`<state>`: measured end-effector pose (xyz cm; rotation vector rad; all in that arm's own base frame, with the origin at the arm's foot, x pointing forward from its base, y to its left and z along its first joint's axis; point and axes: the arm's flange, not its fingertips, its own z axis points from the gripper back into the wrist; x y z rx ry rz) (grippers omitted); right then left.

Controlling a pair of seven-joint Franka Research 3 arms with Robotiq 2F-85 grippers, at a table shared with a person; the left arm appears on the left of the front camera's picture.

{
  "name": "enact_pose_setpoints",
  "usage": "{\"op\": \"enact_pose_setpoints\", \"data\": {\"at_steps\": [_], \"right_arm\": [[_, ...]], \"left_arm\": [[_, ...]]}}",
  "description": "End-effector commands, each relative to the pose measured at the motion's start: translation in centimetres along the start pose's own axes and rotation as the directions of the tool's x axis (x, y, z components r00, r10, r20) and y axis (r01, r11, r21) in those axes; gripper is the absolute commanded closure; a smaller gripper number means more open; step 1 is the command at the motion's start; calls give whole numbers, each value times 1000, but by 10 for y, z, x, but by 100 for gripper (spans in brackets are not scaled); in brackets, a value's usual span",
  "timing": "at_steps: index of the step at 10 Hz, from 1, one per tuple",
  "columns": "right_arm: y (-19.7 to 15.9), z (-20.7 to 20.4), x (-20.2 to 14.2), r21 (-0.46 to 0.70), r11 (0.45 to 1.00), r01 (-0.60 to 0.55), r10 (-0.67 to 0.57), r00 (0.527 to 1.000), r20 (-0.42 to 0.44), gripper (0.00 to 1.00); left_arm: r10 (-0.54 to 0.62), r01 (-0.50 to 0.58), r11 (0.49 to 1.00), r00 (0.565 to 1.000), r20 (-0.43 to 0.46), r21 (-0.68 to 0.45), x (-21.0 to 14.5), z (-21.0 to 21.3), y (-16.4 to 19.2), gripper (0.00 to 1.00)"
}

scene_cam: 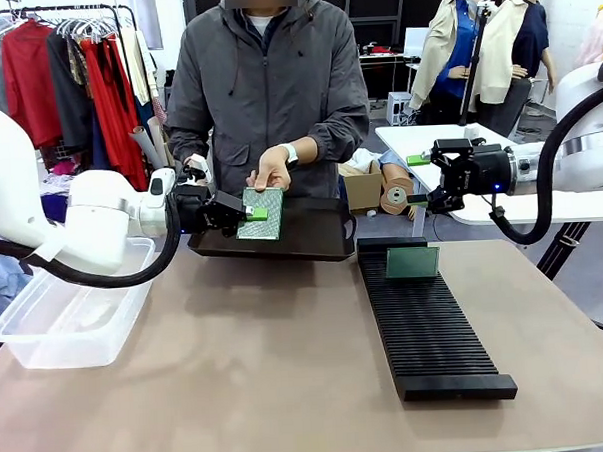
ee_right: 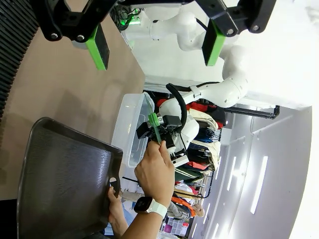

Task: Sort PCBs into racks and boxes based on the side picked up.
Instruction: Pick up the Blank PCB handed by the Human, then if the short side of the Blank PCB is picked up, insert it into the PCB Rack ; if the long side is picked up, place it in the Organizing box.

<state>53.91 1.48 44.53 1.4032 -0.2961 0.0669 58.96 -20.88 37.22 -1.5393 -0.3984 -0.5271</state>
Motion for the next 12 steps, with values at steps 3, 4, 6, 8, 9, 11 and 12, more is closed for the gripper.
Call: {"op": "enact_pose_setpoints", "data": {"at_steps": [3, 4, 6, 8, 9, 11, 12], "right_arm": [[2, 0, 0, 0, 1000, 1, -1, 1000, 2, 0], [2, 0, 0, 0, 1000, 1, -1, 1000, 2, 0], [2, 0, 0, 0, 1000, 1, -1, 1000, 2, 0], [2, 0, 0, 0, 1000, 1, -1, 1000, 2, 0], [2, 0, 0, 0, 1000, 1, -1, 1000, 2, 0], [2, 0, 0, 0, 1000, 1, -1, 1000, 2, 0], [2, 0, 0, 0, 1000, 1, -1, 1000, 2, 0]], "left_arm": [[-22, 22, 1000, 1000, 7, 2, 3, 0, -3, 100], [-22, 22, 1000, 1000, 7, 2, 3, 0, -3, 100], [-22, 22, 1000, 1000, 7, 2, 3, 0, -3, 100], [-22, 22, 1000, 1000, 7, 2, 3, 0, -3, 100], [-22, 22, 1000, 1000, 7, 2, 3, 0, -3, 100], [-22, 22, 1000, 1000, 7, 2, 3, 0, -3, 100], [-22, 22, 1000, 1000, 7, 2, 3, 0, -3, 100]]}}
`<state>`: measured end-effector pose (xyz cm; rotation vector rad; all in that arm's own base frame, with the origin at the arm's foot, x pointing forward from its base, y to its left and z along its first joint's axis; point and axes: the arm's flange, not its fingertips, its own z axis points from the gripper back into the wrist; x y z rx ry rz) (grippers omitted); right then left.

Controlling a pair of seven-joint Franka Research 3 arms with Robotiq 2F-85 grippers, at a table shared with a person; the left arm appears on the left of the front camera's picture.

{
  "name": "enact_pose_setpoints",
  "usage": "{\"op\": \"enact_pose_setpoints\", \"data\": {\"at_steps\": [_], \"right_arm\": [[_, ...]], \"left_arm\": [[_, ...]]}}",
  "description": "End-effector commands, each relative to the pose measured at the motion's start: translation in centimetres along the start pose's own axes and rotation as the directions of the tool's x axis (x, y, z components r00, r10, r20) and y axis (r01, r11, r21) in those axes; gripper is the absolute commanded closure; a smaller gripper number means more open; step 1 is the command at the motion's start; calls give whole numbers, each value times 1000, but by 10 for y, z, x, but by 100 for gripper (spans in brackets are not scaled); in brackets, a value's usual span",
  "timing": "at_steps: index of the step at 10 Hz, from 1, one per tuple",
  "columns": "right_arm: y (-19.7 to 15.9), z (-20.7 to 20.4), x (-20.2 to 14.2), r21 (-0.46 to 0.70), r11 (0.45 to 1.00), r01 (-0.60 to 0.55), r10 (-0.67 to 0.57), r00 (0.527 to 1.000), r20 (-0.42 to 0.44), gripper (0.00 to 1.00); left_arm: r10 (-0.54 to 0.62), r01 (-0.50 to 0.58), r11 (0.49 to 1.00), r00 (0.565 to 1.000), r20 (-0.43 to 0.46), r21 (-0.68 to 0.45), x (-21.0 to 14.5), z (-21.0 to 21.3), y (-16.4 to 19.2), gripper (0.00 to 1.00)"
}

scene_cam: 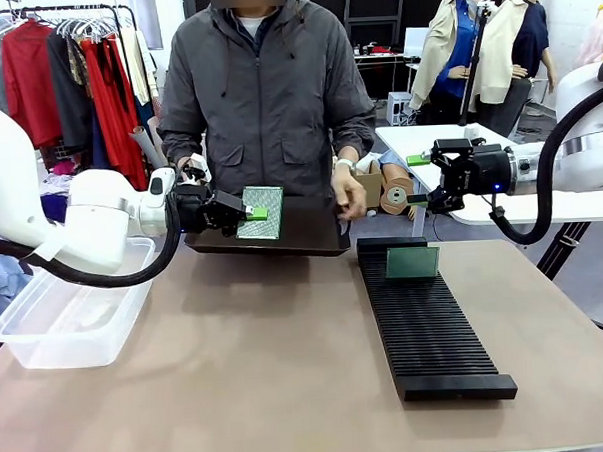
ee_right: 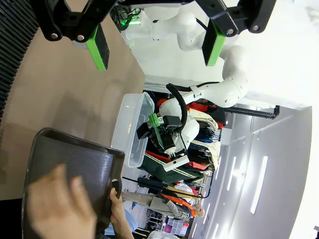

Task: Sort PCBs into racks and boxes based on the side picked up.
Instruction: If the short side of the Blank PCB is picked up, insert it into the PCB Rack ; if the long side is picked up, place it in the Organizing box.

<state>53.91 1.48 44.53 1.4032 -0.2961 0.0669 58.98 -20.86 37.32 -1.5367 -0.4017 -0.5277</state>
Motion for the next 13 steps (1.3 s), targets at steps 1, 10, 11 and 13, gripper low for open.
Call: {"op": "enact_pose_setpoints", "data": {"at_steps": [1, 10, 11, 13], "right_arm": [[2, 0, 0, 0, 1000, 1, -1, 1000, 2, 0], [2, 0, 0, 0, 1000, 1, -1, 1000, 2, 0], [2, 0, 0, 0, 1000, 1, -1, 1000, 2, 0], [2, 0, 0, 0, 1000, 1, -1, 1000, 2, 0]], "left_arm": [[-19, 19, 1000, 1000, 6, -1, 2, 0, -2, 100], [0, 0, 1000, 1000, 0, 0, 0, 0, 0, 100], [5, -6, 999, 1000, 18, 41, 4, 2, -10, 100], [-17, 14, 997, 999, 30, 77, 16, 8, -42, 100]]}}
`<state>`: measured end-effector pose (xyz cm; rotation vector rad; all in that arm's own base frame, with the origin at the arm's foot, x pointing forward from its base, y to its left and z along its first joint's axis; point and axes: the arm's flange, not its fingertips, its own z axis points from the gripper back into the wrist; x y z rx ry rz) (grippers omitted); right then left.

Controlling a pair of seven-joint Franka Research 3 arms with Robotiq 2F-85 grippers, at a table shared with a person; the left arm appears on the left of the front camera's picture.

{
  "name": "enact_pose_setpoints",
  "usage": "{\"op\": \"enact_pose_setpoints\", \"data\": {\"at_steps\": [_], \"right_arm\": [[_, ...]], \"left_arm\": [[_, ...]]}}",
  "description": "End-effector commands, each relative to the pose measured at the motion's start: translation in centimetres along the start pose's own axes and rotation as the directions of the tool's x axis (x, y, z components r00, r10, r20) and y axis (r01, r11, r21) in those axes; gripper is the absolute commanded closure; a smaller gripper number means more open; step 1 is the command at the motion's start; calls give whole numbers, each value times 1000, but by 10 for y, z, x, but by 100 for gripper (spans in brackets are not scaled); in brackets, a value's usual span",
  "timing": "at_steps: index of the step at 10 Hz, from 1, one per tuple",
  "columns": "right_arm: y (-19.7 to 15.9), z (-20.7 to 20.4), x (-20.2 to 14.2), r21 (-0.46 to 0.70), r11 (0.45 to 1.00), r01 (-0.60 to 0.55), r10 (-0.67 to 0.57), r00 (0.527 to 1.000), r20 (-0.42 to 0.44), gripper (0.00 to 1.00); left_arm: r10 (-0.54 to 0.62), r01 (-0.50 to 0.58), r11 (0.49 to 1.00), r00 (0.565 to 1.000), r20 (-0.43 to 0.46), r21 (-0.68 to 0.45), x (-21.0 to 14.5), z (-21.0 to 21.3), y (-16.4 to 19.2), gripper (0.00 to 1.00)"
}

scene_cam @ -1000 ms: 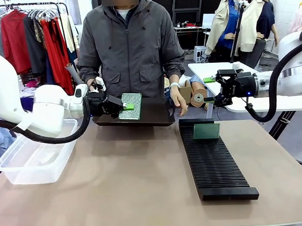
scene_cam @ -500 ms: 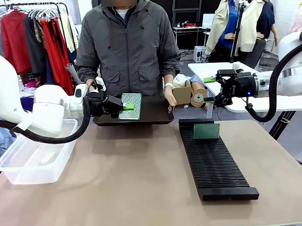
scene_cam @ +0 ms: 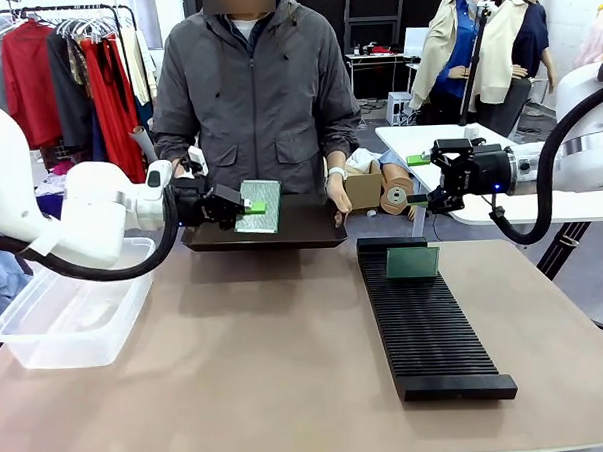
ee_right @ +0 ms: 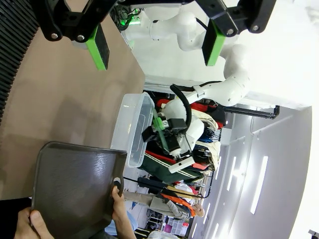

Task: Sort PCBs into racks and boxes based on the side picked up.
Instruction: If the short side of the Blank PCB is picked up, insert it into the PCB Rack ; if the long side is picked up, place it in the Organizing box.

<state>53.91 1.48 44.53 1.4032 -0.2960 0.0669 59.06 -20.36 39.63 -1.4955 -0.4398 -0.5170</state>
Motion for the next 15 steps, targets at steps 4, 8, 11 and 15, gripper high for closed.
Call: {"op": "enact_pose_setpoints", "data": {"at_steps": [4, 8, 11, 15], "right_arm": [[2, 0, 0, 0, 1000, 1, -1, 1000, 2, 0], [2, 0, 0, 0, 1000, 1, -1, 1000, 2, 0], [2, 0, 0, 0, 1000, 1, -1, 1000, 2, 0], [2, 0, 0, 0, 1000, 1, -1, 1000, 2, 0]], "left_arm": [[70, -44, 953, 995, -73, 300, 23, 43, -91, 100], [195, -41, 804, 961, -198, 593, 41, 92, -144, 100], [343, -46, 649, 909, -238, 760, 45, 128, -185, 100], [479, -71, 370, 869, -125, 926, 27, 160, -199, 100]]}}
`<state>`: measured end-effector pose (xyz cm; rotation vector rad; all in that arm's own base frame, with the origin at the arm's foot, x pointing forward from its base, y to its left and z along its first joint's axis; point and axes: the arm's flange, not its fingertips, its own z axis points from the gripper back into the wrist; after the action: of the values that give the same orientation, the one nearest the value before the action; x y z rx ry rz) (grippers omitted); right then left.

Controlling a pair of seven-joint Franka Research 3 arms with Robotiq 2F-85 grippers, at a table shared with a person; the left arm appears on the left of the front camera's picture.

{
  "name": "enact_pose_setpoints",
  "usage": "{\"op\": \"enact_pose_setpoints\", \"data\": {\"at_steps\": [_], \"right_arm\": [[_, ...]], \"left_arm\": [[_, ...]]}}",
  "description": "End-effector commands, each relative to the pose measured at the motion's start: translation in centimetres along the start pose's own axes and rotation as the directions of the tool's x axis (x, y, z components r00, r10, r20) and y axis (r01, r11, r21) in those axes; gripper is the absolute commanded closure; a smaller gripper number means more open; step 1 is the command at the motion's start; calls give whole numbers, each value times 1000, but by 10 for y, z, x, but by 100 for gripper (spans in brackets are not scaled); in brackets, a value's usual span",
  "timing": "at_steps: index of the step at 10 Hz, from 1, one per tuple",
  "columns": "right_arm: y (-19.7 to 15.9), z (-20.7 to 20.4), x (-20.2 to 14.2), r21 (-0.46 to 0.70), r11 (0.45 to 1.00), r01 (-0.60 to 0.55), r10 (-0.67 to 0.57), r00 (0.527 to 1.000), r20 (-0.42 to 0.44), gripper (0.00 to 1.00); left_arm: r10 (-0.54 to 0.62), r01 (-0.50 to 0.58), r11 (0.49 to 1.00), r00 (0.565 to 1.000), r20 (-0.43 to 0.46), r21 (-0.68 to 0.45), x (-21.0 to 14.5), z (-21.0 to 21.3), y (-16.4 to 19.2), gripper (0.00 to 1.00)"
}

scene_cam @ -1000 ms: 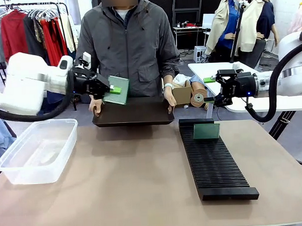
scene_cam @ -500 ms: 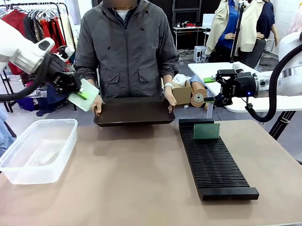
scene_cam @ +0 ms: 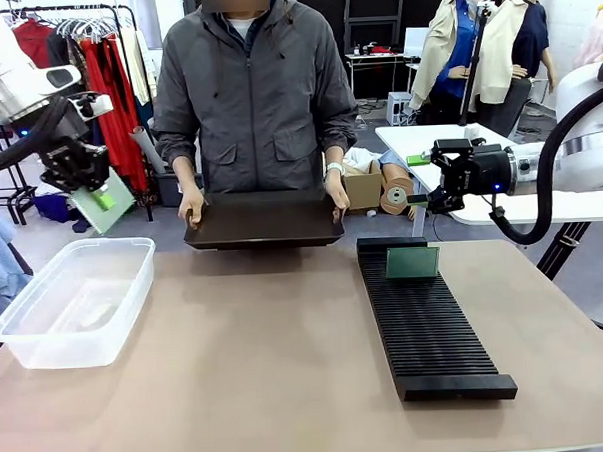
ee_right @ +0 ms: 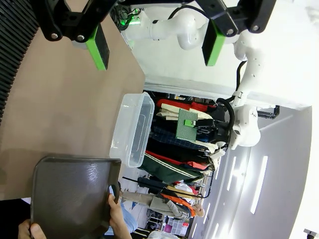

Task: Sort PCBs into racks and boxes based on the side picked up.
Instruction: If the short side of the Blank PCB is picked up, insert it into the PCB Rack ; if the long side is picked up, place it in the Organizing box.

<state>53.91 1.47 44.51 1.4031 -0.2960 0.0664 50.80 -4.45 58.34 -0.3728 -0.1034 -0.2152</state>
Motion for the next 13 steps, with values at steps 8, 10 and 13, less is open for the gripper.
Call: {"op": "enact_pose_setpoints", "data": {"at_steps": [8, 10, 13], "right_arm": [[2, 0, 0, 0, 1000, 1, -1, 1000, 2, 0], [2, 0, 0, 0, 1000, 1, -1, 1000, 2, 0], [2, 0, 0, 0, 1000, 1, -1, 1000, 2, 0]], "left_arm": [[48, -45, 996, 998, -38, 78, 15, -60, 82, 100], [59, -56, 996, 997, -42, 68, 18, -80, 104, 100], [45, -45, 999, 999, -10, 21, 17, -109, 135, 100]]}}
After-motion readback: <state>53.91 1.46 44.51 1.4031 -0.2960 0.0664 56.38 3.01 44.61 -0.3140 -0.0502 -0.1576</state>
